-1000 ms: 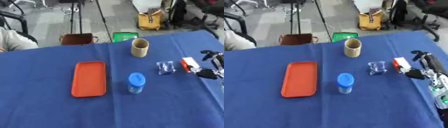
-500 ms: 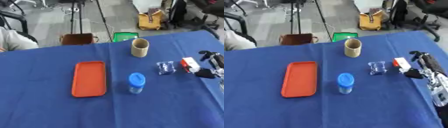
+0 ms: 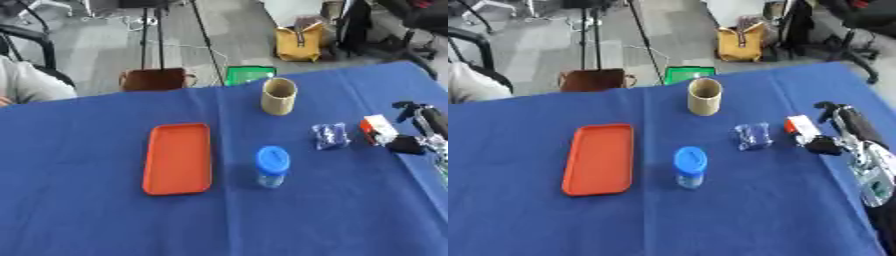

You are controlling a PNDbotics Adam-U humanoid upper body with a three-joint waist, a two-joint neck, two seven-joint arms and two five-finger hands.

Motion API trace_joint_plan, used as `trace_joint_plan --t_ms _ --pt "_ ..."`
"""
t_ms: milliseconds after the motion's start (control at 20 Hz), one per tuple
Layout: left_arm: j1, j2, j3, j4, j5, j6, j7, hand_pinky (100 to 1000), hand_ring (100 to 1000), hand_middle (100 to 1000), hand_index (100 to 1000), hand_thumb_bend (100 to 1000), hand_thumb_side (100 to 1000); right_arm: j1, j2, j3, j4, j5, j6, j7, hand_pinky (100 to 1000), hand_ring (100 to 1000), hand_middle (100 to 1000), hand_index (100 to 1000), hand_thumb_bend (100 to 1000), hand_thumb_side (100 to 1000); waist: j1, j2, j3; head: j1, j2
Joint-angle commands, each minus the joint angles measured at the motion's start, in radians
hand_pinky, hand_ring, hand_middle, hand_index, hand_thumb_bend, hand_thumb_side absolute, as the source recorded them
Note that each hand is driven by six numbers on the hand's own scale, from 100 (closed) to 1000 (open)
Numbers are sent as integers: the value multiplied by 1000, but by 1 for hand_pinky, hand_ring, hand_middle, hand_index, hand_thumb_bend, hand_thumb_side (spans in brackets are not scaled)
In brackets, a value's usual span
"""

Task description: Pick up objects on the table and place them in the box.

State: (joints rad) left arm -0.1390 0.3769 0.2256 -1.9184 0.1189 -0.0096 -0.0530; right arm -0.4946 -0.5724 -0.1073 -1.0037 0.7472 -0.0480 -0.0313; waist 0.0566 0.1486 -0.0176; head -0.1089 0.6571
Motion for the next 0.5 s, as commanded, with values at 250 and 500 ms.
trace_joint_plan --t_ms 250,500 --pt "-5 13 4 -14 4 -3 -3 425 641 664 840 489 880 -35 -43 5 26 8 -7 4 891 817 591 876 481 337 -1 -16 3 -2 -5" --pt "-6 13 4 -14 4 -3 -4 425 641 664 840 489 880 -42 -43 9 41 15 -9 5 890 815 589 875 468 325 -1 -16 4 -3 -7"
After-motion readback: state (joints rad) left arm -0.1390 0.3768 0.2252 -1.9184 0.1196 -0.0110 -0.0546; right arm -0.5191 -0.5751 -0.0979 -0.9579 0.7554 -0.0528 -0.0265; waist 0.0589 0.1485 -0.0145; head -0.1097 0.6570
